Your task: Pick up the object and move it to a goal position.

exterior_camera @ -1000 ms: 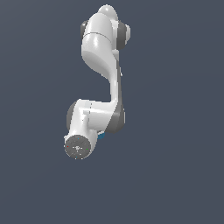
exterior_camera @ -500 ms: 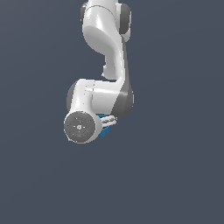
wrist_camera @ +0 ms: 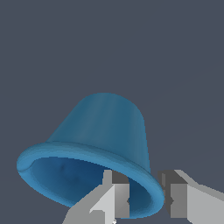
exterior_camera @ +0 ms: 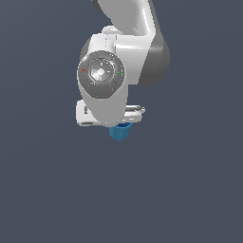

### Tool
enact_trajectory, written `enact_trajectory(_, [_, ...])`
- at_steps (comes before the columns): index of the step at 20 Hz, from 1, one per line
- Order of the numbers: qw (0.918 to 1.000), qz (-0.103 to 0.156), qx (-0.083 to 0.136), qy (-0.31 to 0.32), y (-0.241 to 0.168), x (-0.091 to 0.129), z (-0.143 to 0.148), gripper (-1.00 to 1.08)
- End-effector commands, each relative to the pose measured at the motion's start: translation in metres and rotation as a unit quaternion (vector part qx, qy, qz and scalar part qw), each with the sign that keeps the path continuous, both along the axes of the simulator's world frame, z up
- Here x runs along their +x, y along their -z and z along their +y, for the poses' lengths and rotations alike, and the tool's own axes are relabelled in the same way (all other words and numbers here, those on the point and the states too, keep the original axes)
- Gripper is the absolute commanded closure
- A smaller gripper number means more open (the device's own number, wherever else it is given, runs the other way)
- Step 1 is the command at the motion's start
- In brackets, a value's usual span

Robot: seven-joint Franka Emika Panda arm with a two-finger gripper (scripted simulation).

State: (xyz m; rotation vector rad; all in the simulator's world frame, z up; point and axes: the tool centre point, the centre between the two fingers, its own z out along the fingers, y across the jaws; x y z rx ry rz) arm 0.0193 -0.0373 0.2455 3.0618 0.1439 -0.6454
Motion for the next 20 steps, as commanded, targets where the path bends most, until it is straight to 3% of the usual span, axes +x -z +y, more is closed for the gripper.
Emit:
enact_trajectory(1, [0.9995,-0.023,-0.009,0.022,-0.027,-0.001,0.014,1.08])
enact_trajectory(10, [0.9906,-0.092,-0.039,0.093,-0.110,-0.007,0.062,1.08])
enact_trajectory(20, [0.9708,-0.161,-0.070,0.163,-0.188,-0.017,0.117,1.08])
